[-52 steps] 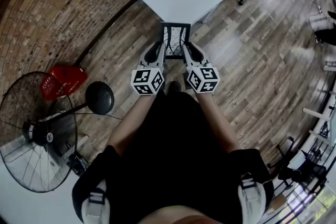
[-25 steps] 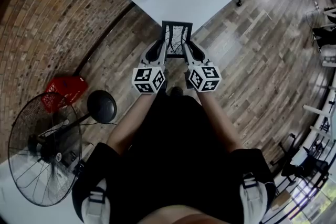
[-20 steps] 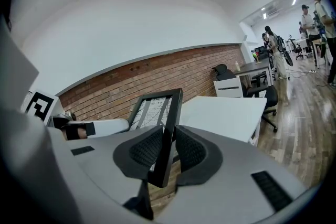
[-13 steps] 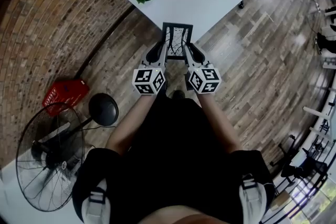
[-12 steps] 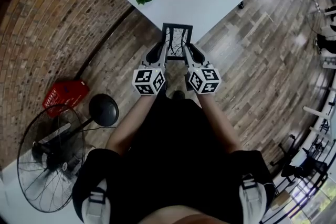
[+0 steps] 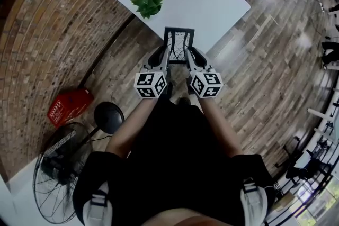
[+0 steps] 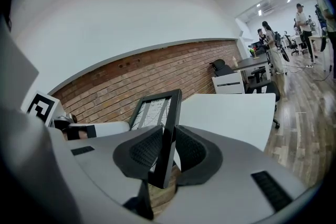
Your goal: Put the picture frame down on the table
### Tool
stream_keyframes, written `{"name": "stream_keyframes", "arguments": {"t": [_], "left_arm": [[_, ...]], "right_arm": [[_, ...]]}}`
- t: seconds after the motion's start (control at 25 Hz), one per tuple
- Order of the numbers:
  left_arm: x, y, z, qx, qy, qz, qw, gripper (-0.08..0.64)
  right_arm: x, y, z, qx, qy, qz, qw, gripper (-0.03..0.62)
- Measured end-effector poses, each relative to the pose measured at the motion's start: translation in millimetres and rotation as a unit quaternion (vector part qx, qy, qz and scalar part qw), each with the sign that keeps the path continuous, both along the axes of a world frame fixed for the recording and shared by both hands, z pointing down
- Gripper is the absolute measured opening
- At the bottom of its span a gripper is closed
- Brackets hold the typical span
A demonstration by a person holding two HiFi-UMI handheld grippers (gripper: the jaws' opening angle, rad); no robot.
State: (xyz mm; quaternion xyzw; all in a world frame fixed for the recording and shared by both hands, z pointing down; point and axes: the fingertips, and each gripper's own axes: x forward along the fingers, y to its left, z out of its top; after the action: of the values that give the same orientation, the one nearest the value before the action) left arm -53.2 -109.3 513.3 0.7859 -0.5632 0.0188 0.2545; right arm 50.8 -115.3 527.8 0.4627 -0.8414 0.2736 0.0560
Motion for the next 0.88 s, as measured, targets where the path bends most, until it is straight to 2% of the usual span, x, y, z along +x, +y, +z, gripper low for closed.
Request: {"name": "stream_keyframes", "arguments": {"t": [0.48, 0.76, 0.88], "left_arm": [[-19.0, -55.5, 18.3, -0.017, 0.005, 0.041, 0.999, 0.08], [-24.5, -73.3, 19.7, -0.016, -0.005, 0.1, 0.9949, 0.08], [-28.4, -80.2, 20.0, -0.016, -0.007, 0.11, 0.9938, 0.081]], "right_arm": [[-19.0, -49.8, 15.2, -0.017, 0.01, 0.035, 0.999, 0.071], [-25.4, -62.8, 15.5, -0.013, 0.014, 0.074, 0.997, 0.071], [-29.8, -65.4, 16.8, -0.015, 0.011, 0.087, 0.996, 0.071]]}}
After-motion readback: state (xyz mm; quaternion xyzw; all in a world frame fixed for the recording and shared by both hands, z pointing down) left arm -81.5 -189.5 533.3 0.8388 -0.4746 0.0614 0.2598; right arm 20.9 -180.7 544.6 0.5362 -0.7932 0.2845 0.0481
